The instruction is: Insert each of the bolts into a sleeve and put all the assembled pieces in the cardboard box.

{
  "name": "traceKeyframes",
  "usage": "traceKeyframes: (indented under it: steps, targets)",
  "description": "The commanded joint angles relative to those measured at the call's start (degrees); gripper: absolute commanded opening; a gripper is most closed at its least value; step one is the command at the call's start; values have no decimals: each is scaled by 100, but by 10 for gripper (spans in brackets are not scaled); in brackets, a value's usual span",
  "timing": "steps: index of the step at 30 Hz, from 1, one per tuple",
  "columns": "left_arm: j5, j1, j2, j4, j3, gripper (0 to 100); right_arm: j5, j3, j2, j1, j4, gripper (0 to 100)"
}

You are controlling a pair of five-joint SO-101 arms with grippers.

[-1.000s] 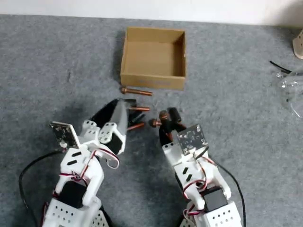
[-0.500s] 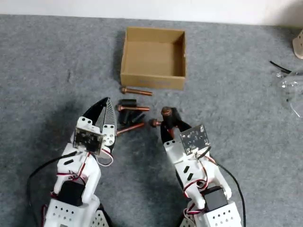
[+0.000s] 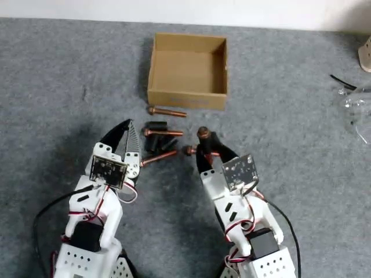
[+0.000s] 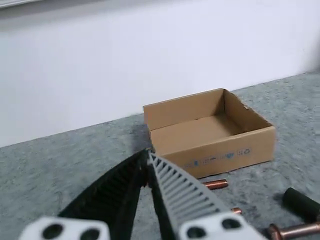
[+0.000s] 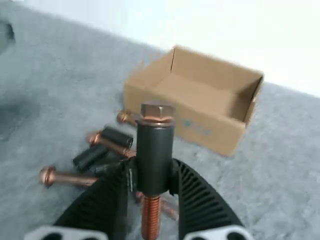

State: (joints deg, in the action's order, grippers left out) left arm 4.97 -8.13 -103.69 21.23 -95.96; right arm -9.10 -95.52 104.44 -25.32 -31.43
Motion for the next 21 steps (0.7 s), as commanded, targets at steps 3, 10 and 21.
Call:
traceKeyframes:
  steps: [3,10,21]
  targets:
    - [26,66,-13,-18,-119,7,-70,-101,84,-127,-92,4]
    - [35,101,-13,-18,-119,7,-554,13,75,-145,-84,4]
    - [35,84,40,-9,-127,7,-554,2571,-3451,-136,629,4]
